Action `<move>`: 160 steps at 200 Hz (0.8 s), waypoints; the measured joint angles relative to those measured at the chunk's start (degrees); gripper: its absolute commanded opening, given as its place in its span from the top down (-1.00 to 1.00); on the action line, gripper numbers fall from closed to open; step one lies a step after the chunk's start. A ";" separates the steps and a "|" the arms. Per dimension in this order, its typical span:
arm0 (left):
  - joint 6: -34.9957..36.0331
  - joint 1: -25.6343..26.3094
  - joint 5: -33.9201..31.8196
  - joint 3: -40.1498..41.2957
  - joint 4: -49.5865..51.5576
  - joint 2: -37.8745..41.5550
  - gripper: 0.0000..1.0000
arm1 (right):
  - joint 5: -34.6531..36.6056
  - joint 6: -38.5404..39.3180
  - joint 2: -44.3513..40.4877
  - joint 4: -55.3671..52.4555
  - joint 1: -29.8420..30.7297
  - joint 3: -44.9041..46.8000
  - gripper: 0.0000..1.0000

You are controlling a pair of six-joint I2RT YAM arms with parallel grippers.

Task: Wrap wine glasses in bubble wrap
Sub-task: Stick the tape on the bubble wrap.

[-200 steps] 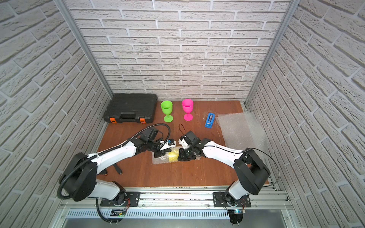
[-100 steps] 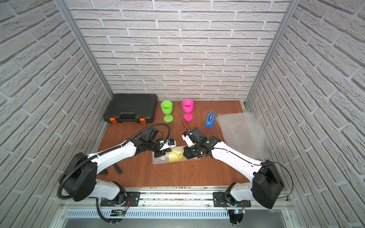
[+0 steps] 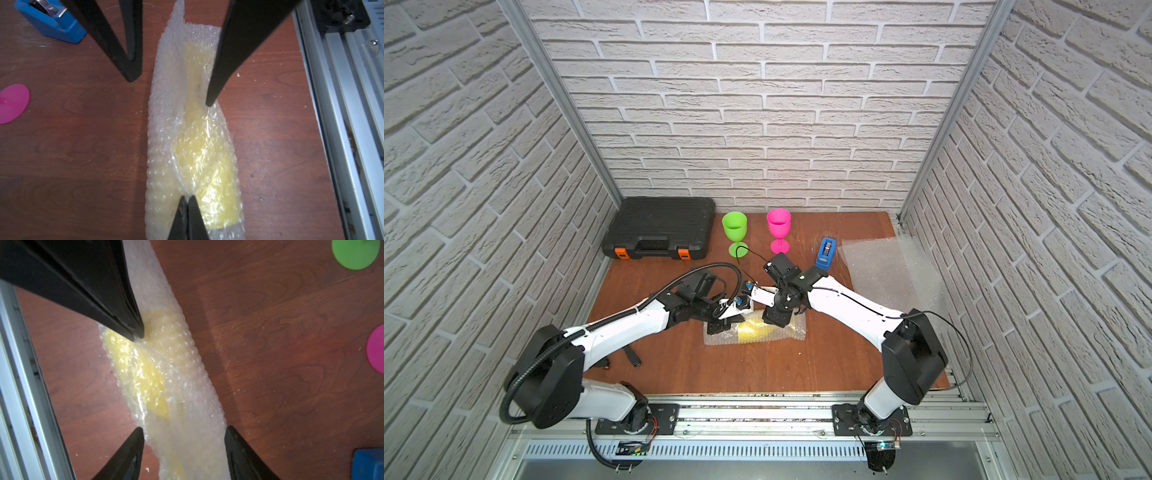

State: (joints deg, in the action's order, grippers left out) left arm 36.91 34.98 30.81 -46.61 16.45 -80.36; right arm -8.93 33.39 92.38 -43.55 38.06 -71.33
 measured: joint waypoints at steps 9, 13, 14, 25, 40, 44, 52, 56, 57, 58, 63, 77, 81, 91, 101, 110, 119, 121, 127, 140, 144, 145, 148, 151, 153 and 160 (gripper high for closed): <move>0.22 0.04 0.22 0.02 0.17 0.00 1.00 | 0.04 2.86 1.62 -0.79 -0.07 -1.46 -0.27; 0.28 0.07 0.33 0.02 0.26 0.00 1.00 | 0.04 4.00 2.23 -1.22 -0.09 -2.08 -0.26; 0.31 0.07 0.33 0.02 0.26 0.00 1.00 | 0.02 4.39 2.45 -1.36 -0.09 -2.29 -0.25; 0.61 0.09 0.55 0.02 0.42 0.02 1.00 | -0.52 7.04 4.11 -2.69 -0.22 -4.04 -0.23; 0.74 0.09 0.61 0.02 0.50 0.11 1.00 | -1.79 10.12 6.19 -4.52 -0.50 -6.14 -0.19; 0.83 0.09 0.63 0.02 0.59 0.15 1.00 | -2.34 10.82 6.62 -5.11 -0.63 -6.58 -0.19; 0.90 0.11 0.63 0.02 0.72 0.17 1.00 | -3.26 11.76 7.19 -5.97 -0.87 -7.13 -0.18; 0.98 0.15 0.66 0.02 0.74 0.17 1.00 | -3.63 12.17 7.37 -6.40 -1.01 -7.28 -0.18; 0.98 0.15 0.66 0.02 0.76 0.17 1.00 | -3.72 12.24 7.39 -6.45 -1.03 -7.30 -0.18; 1.01 0.15 0.68 0.02 0.76 0.17 1.00 | -3.85 12.39 7.39 -6.60 -1.07 -7.32 -0.18; 1.05 0.20 0.74 0.02 0.79 0.17 1.00 | -4.31 12.70 7.43 -6.95 -1.25 -7.32 -0.18; 1.07 0.35 1.03 0.02 0.79 0.17 1.00 | -5.35 13.18 7.26 -8.28 -1.68 -7.32 -0.20; 1.07 0.39 1.18 0.02 0.79 0.17 1.00 | -5.66 13.27 7.15 -8.63 -1.77 -7.30 -0.21; 1.07 0.44 1.42 0.02 0.81 0.17 1.00 | -6.34 13.33 6.93 -9.27 -1.92 -7.26 -0.21; 1.07 0.46 1.73 0.02 0.85 0.17 1.00 | -6.71 13.29 6.60 -9.84 -2.01 -7.17 -0.21; 1.07 0.55 2.01 0.02 0.92 0.17 1.00 | -6.93 13.27 6.45 -10.34 -2.08 -7.17 -0.21; 1.07 0.63 2.10 0.02 0.96 0.17 1.00 | -7.23 13.25 6.45 -10.75 -2.12 -7.17 -0.21; 1.07 0.68 2.12 0.02 0.98 0.17 1.00 | -7.28 13.20 6.45 -10.91 -2.12 -7.17 -0.21; 1.07 0.74 2.25 0.02 1.09 0.17 1.00 | -7.50 13.18 6.45 -11.19 -2.14 -7.17 -0.20; 1.14 0.81 2.62 0.02 1.36 0.17 1.00 | -7.98 13.09 6.45 -11.87 -2.14 -7.17 -0.20; 1.20 0.81 2.69 0.02 1.46 0.17 1.00 | -8.20 13.11 6.45 -12.22 -2.19 -7.17 -0.20; 1.22 0.81 2.69 0.02 1.51 0.17 1.00 | -8.22 13.09 6.45 -12.24 -2.19 -7.17 -0.20; 1.29 0.81 2.71 0.02 1.57 0.17 1.00 | -8.39 13.09 6.45 -12.52 -2.23 -7.17 -0.20; 1.31 0.81 2.75 0.02 1.64 0.17 1.00 | -8.55 13.09 6.45 -12.66 -2.27 -7.17 -0.20; 1.38 0.81 2.75 0.02 1.66 0.17 1.00 | -8.61 13.11 6.45 -12.72 -2.29 -7.17 -0.20; 1.51 0.81 2.80 0.02 1.70 0.17 1.00 | -8.96 13.11 6.45 -13.14 -2.43 -7.15 -0.19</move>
State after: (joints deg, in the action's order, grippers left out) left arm 38.41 35.79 33.61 -46.59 18.15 -80.18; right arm -17.89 46.50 98.83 -56.69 35.64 -78.48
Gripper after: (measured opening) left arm 0.047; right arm 0.601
